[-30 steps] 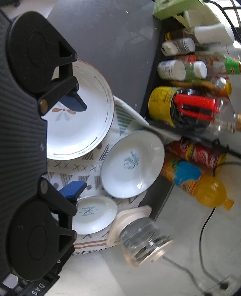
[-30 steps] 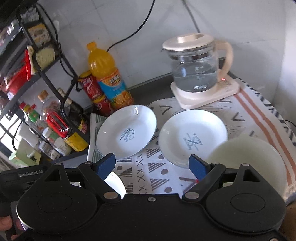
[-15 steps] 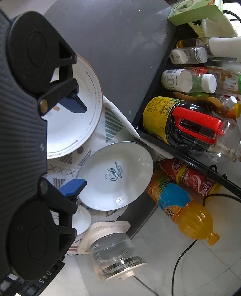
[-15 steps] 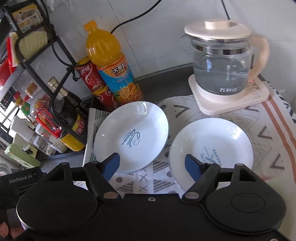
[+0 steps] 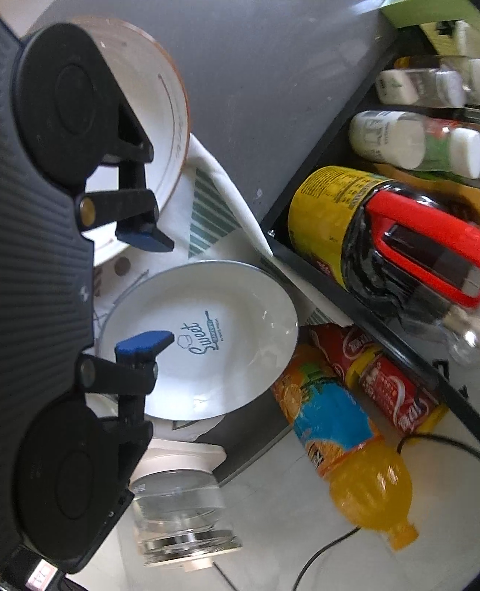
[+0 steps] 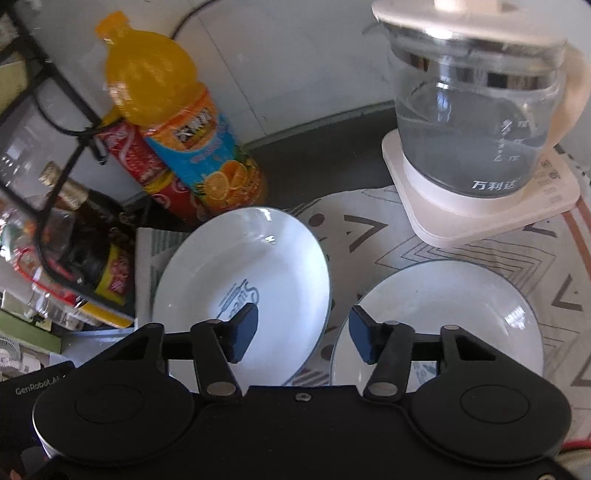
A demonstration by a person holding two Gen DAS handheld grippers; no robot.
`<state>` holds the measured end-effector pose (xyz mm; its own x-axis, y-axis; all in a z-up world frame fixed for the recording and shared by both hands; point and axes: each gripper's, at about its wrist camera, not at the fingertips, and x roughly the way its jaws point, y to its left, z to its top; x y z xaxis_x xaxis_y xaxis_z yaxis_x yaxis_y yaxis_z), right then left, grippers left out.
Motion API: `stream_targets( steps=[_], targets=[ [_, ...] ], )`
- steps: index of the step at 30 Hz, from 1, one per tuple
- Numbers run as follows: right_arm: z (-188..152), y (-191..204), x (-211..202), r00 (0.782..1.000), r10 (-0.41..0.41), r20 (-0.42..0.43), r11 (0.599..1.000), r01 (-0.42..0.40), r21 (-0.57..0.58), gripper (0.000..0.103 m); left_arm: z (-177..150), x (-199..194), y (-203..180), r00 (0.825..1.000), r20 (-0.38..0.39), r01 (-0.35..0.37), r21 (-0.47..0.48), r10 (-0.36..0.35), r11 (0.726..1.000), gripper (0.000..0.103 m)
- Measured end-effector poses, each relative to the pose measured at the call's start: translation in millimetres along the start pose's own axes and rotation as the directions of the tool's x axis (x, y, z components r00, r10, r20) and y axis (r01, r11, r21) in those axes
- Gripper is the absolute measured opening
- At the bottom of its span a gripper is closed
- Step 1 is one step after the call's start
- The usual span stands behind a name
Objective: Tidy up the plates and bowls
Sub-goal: 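Grasp the rim of the white 'Sweet' plate with the right gripper and tilt it up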
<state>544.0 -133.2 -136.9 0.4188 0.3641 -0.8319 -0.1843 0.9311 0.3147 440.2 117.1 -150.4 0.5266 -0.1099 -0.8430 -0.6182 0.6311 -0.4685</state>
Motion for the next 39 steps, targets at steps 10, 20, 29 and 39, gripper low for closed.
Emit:
stream_targets(
  steps=[10, 20, 29, 39],
  targets=[
    [15, -21, 52, 0.997, -0.023, -0.068, 0.999, 0.025, 0.035, 0.038, 9, 43, 7, 1.0, -0.019, -0.017, -0.085, 0.016, 0.996, 0.03],
    [15, -23, 79, 0.991, -0.029, -0.127, 0.998, 0.035, 0.046, 0.026, 12, 64, 14, 0.999, -0.037, -0.038, -0.137, 0.034, 0.99, 0.015],
    [9, -22, 92, 0.989, 0.009, -0.15, 0.996, 0.004, 0.085, 0.017, 10, 80, 20, 0.997, -0.067, -0.045, -0.163, 0.034, 0.986, 0.01],
    [4, -18, 62, 0.995, 0.041, -0.088, 0.996, -0.034, 0.077, 0.007, 5, 60, 17, 0.999, -0.024, -0.029, -0.114, 0.026, 0.993, 0.006]
  ],
)
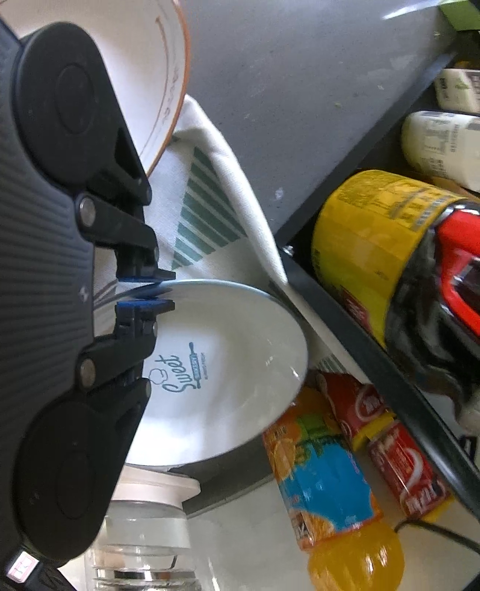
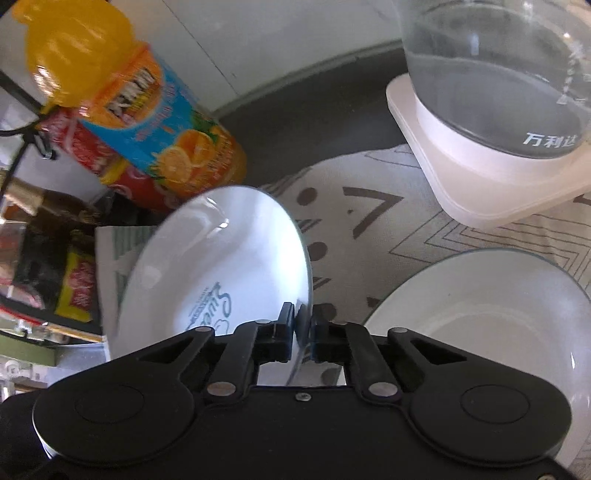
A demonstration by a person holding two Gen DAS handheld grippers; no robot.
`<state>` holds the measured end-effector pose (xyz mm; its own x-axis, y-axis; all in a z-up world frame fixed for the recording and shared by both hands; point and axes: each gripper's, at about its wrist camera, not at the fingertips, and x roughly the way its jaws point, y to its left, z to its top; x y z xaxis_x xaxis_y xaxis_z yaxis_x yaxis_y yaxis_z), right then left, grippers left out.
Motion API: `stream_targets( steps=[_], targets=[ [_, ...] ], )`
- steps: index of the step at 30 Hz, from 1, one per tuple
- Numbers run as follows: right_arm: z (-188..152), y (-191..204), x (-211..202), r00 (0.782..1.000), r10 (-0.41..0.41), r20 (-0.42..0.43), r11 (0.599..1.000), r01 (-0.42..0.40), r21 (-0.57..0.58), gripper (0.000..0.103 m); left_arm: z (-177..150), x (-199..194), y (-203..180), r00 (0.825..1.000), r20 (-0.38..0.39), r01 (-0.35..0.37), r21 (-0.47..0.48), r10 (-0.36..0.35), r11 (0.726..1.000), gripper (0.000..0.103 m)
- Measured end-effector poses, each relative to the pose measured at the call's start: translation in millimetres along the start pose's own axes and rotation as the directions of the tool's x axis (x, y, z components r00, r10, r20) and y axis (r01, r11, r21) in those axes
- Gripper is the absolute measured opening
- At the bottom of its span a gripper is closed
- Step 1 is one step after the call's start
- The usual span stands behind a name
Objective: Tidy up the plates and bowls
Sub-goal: 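Grasp the rim of the white 'Sweet' plate with the right gripper and tilt it up, then carry the 'Sweet' plate with the right gripper onto the orange-rimmed plate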
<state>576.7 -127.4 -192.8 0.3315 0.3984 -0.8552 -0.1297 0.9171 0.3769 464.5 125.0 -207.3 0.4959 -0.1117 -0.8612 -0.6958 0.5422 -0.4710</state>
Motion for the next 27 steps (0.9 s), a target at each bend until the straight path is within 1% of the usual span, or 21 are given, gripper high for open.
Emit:
stream_targets(
  steps=[3, 11, 20, 27],
  targets=[
    [-5, 2, -11, 0.999, 0.016, 0.03, 1.0, -0.016, -0.013, 0.007, 2, -11, -1, 1.0, 0.018, 0.01, 0.021, -0.01, 1.0, 0.006],
    [-24, 5, -33, 0.998, 0.006, 0.062, 1.0, -0.006, -0.007, 0.008, -4, -28, 5, 1.0, -0.003, 0.022, 0.052, -0.022, 0.998, 0.006],
    [-61, 17, -72, 0.993, 0.006, 0.119, 1.0, -0.006, -0.007, 0.008, -20, -67, 14, 0.998, -0.005, 0.057, 0.128, -0.057, 0.99, 0.006],
    [-93, 28, -93, 0.988, 0.012, 0.154, 1.0, -0.011, -0.011, 0.009, -30, -96, 34, 0.997, 0.001, 0.07, 0.162, -0.071, 0.984, 0.006]
  ],
)
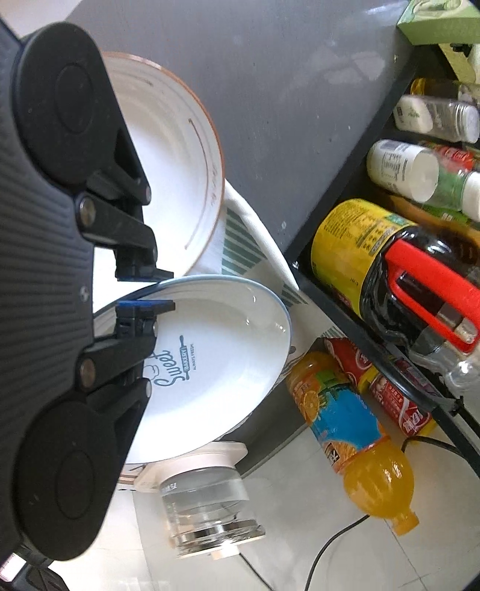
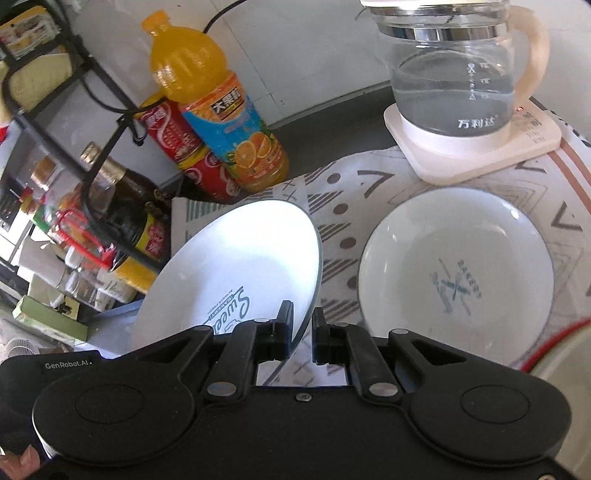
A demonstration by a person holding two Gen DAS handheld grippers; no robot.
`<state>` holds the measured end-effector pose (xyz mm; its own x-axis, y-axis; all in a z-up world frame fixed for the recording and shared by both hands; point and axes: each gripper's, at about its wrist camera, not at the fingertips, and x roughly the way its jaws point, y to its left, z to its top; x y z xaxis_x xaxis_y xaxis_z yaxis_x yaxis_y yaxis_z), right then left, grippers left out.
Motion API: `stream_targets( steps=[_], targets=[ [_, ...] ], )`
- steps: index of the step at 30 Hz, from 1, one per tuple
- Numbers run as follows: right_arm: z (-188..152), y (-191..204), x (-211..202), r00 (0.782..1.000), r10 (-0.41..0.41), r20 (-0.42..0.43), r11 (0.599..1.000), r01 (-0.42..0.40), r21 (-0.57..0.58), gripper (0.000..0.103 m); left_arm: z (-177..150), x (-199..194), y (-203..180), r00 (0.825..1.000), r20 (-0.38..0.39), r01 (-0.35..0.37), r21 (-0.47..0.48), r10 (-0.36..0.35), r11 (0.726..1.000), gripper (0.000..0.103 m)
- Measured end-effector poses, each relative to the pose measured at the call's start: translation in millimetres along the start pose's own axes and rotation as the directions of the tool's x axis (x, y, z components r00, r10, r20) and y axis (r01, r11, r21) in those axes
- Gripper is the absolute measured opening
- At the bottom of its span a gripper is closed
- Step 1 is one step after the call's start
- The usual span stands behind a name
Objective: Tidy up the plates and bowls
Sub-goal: 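Carry the 'Sweet' plate with the right gripper onto the orange-rimmed plate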
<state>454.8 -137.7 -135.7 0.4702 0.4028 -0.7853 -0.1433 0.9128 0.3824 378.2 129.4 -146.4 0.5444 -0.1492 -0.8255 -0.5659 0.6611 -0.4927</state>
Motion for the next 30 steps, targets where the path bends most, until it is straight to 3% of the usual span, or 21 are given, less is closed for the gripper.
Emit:
stream_targets(
  steps=[14, 30],
  targets=[
    [-59, 21, -27, 0.999, 0.004, 0.035, 1.0, -0.003, -0.01, 0.01, -25, -38, 36, 1.0, 0.005, 0.007, 0.041, -0.007, 0.999, 0.006],
    [-97, 36, -32, 1.0, 0.005, 0.016, 0.999, -0.004, -0.048, 0.01, -51, -52, 75, 1.0, -0.01, -0.016, 0.023, 0.016, 1.0, 0.007]
  ],
)
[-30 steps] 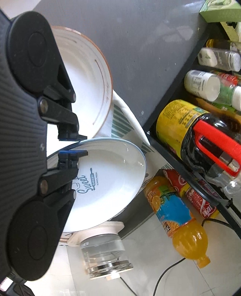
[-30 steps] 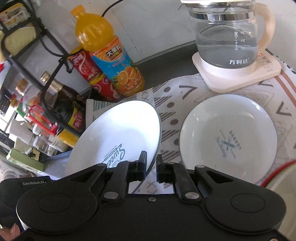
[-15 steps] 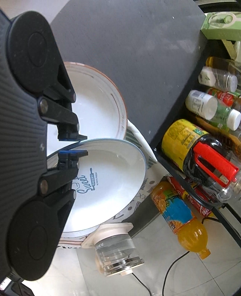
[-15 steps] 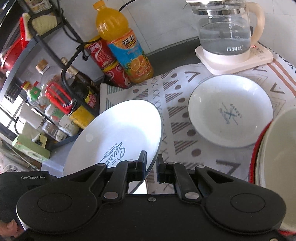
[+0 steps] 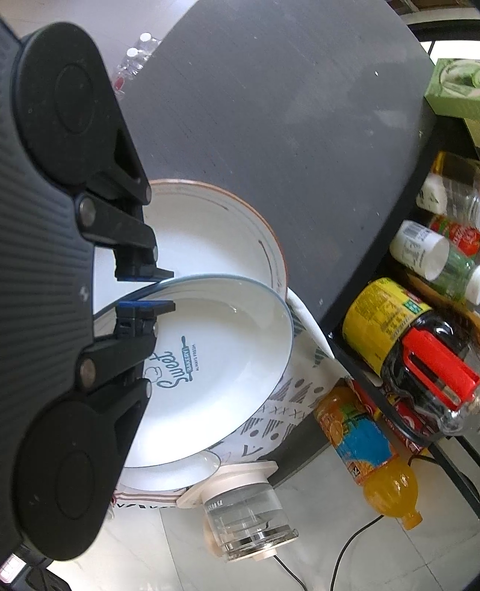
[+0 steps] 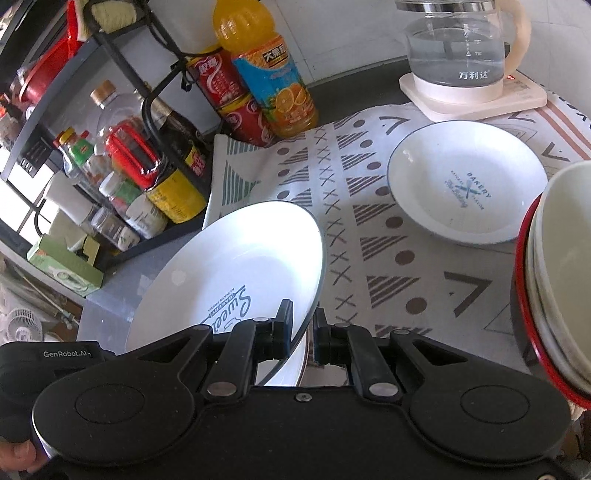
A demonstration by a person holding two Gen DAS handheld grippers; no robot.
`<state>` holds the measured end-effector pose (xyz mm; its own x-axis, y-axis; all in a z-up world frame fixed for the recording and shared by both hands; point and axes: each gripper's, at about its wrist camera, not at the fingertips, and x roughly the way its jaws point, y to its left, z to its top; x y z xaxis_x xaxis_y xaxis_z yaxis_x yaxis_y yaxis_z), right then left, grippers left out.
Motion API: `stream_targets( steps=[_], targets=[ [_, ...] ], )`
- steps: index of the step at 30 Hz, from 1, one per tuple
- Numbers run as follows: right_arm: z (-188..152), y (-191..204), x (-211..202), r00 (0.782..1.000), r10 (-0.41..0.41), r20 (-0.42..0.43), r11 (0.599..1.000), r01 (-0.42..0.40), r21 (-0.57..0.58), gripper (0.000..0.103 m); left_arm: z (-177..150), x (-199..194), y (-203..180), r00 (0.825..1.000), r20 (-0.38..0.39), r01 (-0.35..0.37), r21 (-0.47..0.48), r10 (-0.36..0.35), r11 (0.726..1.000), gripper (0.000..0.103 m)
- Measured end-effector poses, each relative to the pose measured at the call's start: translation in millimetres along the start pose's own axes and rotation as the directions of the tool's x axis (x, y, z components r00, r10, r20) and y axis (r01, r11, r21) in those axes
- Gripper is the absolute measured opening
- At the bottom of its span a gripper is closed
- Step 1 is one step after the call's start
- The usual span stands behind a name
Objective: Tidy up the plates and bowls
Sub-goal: 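Carry the 'Sweet' plate with the right gripper onto the orange-rimmed plate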
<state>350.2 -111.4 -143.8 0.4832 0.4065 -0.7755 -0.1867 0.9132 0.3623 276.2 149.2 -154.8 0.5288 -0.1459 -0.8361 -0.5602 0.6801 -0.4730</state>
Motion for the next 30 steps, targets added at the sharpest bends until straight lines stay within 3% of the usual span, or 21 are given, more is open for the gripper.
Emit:
stream_targets(
  steps=[30],
  targets=[
    [-18, 14, 22, 0.998, -0.035, -0.061, 0.998, 0.031, -0.057, 0.009, -8, 11, 36, 0.998, -0.041, -0.048, -0.053, 0.046, 0.997, 0.008]
  ],
)
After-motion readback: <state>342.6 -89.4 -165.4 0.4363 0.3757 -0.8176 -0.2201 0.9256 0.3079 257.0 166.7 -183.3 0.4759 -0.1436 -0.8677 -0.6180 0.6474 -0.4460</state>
